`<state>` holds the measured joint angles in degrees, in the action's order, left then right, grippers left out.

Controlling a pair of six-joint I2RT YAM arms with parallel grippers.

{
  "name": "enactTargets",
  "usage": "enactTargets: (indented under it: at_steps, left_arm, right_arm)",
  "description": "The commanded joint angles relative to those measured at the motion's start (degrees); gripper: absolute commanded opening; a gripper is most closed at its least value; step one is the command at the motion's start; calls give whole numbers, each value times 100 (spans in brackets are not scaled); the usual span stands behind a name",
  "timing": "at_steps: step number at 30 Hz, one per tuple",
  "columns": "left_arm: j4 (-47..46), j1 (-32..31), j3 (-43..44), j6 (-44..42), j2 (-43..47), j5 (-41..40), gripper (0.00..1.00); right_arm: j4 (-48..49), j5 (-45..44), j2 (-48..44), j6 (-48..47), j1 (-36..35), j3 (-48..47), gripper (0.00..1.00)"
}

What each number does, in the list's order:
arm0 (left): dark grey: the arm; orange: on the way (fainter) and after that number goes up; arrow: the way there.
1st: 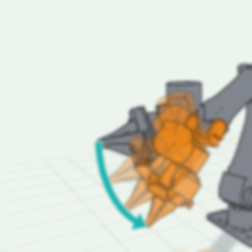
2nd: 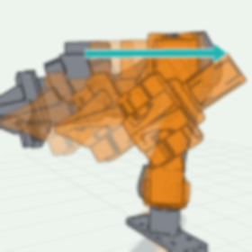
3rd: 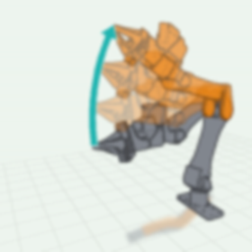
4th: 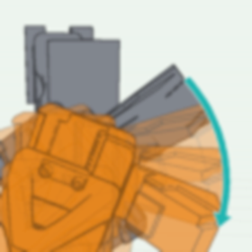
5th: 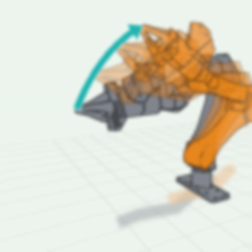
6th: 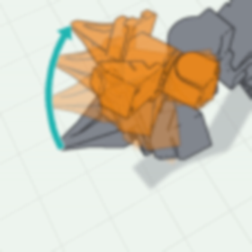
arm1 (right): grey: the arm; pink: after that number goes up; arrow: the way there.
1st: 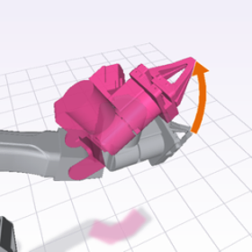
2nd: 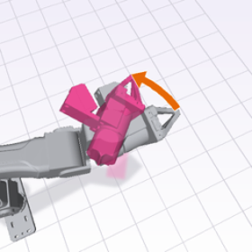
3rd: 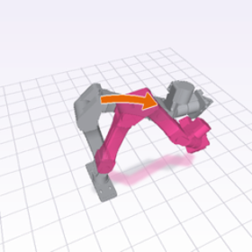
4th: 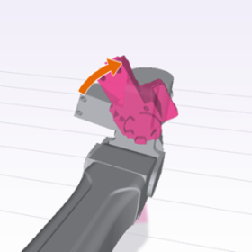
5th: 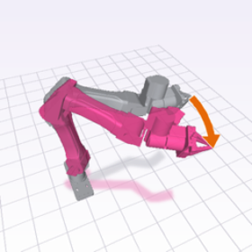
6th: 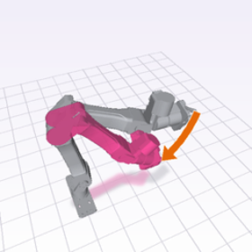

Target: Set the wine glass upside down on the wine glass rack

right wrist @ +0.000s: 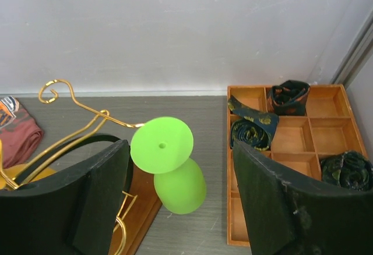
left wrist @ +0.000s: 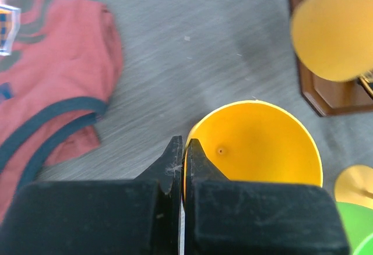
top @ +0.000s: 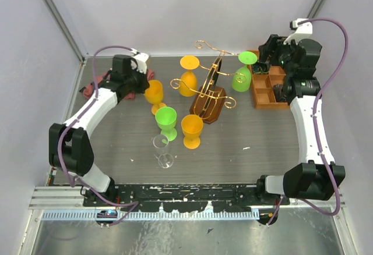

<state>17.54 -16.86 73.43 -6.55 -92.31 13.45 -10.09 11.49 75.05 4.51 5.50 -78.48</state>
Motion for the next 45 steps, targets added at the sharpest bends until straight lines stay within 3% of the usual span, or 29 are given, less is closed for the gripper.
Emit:
enactTargets:
  at_steps: [1, 11, 15, 19, 28, 33, 45]
  left_arm:
    - [-477, 504, 364, 367, 633, -306, 0]
    - [-1730, 619, 1128, -300, 1067, -891, 0]
    - [-3407, 606, 915, -344, 1252, -801, 0]
    - [-4752, 452, 960, -422, 1140, -783, 0]
    - [-7433, -482, 1144, -1589, 101, -789, 0]
    - [-8918, -909, 1296, -1920, -614, -838, 0]
    - [-9358, -1331, 1224, -1751, -942, -1147, 0]
  right_arm:
    - [106, 299, 55, 125, 13, -476, 77]
    - [-523, 870, 532, 301, 10, -1363, 76]
    - [-841, 732, 843, 902, 4, -1828, 75]
    - [-933, 1155, 1231, 1762, 0, -2292, 73]
    - [205, 1846, 1676, 3926, -278, -2520, 72]
    - [1318, 2099, 1890, 5053, -542, -2568, 71]
    - [3362, 2328, 2989, 6852, -1233, -3306, 71]
